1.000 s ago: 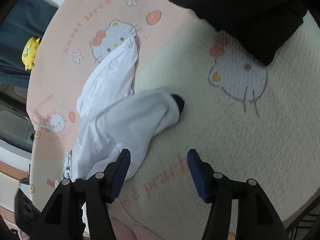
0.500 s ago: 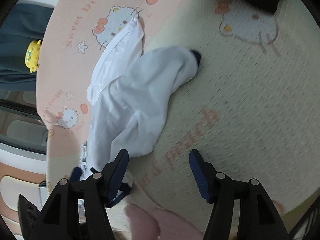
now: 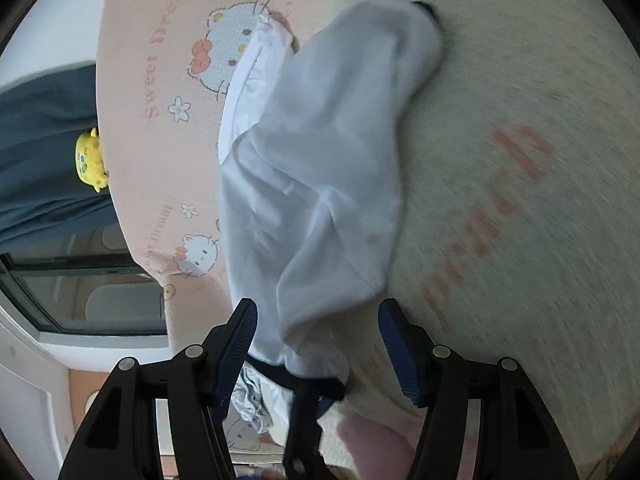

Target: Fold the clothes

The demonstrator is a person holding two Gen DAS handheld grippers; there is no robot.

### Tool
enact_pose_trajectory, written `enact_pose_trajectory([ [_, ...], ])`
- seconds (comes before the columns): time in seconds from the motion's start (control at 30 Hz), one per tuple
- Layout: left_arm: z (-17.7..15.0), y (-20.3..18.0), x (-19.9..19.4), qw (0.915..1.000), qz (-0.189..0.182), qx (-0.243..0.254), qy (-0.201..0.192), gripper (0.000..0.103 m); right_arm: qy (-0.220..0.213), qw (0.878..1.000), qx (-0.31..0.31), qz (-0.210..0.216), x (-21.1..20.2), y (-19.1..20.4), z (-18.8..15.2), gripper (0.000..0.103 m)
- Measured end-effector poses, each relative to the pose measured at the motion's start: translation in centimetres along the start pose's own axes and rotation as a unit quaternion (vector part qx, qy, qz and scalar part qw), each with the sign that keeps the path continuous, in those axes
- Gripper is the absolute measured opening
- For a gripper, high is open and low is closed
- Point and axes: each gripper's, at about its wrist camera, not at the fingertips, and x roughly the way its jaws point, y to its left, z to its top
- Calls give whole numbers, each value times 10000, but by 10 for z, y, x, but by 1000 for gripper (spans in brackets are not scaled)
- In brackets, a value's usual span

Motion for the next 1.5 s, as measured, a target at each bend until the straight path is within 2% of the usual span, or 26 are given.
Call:
enact_pose_trajectory([
  [0.07,-1,-2,0,9999,63,77,-33,69,-48,10000,-17,-15,7,5,5,61],
  [0.13,-2,-4,1,9997,158,172,-69,69,-104,9997,-106,-176,12,10,8,48],
  [0.2,-2,-7,1,9991,280,284,-123,69,-142,9983,-237,-515,18,11,10,21],
  [0.27,-1,-7,1,9990,265,341,-150,69,-195,9975,-263,-633,18,8,10,10],
  [0.63,8,-25,-7,9973,-152,472,-535,69,-268,9944,-1017,-104,-11,31,19,9],
  [0.73,8,-36,0,9966,-165,634,-508,69,-204,9938,-1084,-101,-24,26,15,9],
  [0.83,8,-45,9,9953,23,839,-487,69,-87,9923,-1215,-228,-31,21,10,9],
  [1.0,8,-48,11,9930,122,1060,-499,69,-42,9932,-1128,-303,-27,17,12,9],
  [1.1,6,-38,6,9966,111,730,-363,69,-33,9936,-1070,-352,-28,13,12,9],
  [1.23,3,-21,-4,9999,55,5,-99,69,-123,9939,-1036,-366,-32,5,7,9],
  [1.33,1,-9,-10,9973,-217,-692,102,69,-161,9935,-1020,-478,-33,1,3,9],
  [1.4,-2,-4,-10,9920,-511,-1121,260,69,-207,9935,-999,-509,-34,-3,0,9],
  [1.5,-4,-7,-11,9916,-596,-1109,304,67,-261,9943,-897,-520,-37,-8,-1,9],
])
